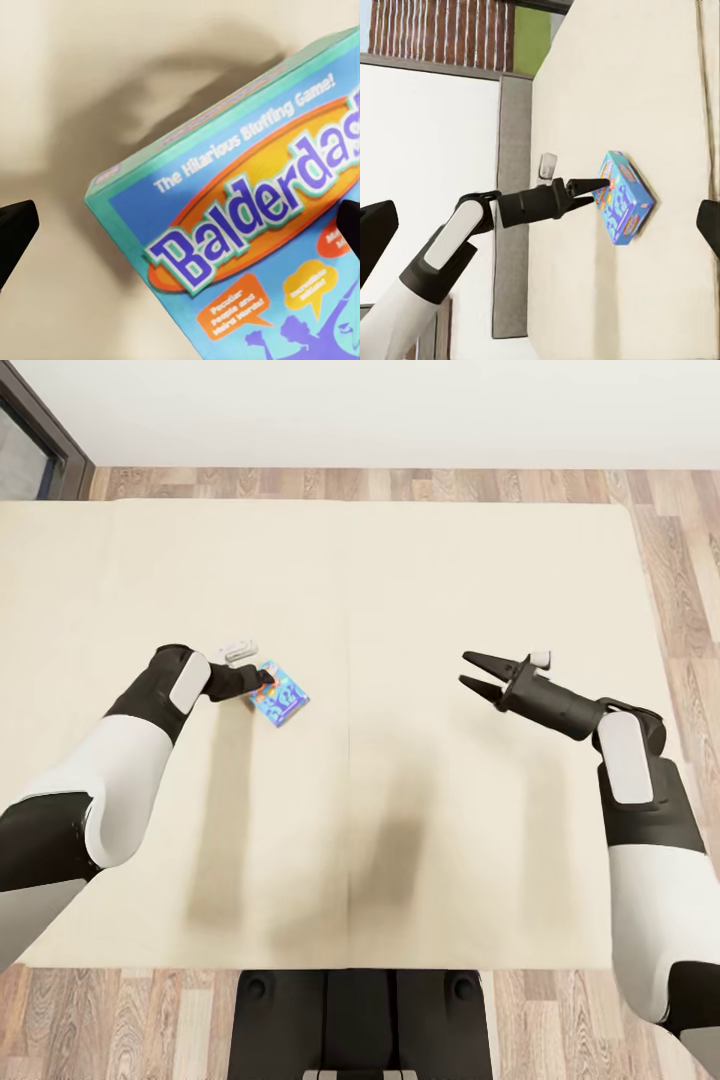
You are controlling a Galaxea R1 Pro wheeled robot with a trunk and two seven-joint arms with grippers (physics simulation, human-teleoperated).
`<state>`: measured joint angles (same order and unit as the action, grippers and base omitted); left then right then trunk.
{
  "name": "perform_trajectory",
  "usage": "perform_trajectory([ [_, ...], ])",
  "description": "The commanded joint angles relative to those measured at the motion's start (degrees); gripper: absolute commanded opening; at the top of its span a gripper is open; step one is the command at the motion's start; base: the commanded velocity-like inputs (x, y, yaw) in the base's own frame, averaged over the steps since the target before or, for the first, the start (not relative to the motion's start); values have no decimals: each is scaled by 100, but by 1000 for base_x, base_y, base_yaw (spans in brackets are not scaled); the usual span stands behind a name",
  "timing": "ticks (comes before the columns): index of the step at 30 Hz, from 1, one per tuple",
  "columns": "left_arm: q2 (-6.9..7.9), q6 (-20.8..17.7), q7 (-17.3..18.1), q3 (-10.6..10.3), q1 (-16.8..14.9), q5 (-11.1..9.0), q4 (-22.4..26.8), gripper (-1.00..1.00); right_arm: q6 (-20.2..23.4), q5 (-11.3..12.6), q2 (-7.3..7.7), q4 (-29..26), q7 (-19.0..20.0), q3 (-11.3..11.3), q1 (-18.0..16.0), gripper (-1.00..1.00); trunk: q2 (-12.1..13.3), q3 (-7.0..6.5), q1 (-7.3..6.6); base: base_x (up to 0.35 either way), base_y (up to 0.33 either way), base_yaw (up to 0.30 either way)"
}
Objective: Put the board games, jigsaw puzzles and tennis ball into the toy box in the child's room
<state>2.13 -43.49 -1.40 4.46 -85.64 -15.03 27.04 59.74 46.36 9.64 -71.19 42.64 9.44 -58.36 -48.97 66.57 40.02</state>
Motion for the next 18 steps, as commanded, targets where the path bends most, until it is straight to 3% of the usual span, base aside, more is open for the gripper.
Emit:
perform_trajectory([
  [1,0,-28,-12,23,3,88,-3,100,26,-22,16,43,11,7,-22,100,-2,6,4,0,0,0],
  [18,-11,-20,-18,20,4,96,58,100,26,-80,-33,87,-102,4,-43,100,-2,12,4,0,0,0],
])
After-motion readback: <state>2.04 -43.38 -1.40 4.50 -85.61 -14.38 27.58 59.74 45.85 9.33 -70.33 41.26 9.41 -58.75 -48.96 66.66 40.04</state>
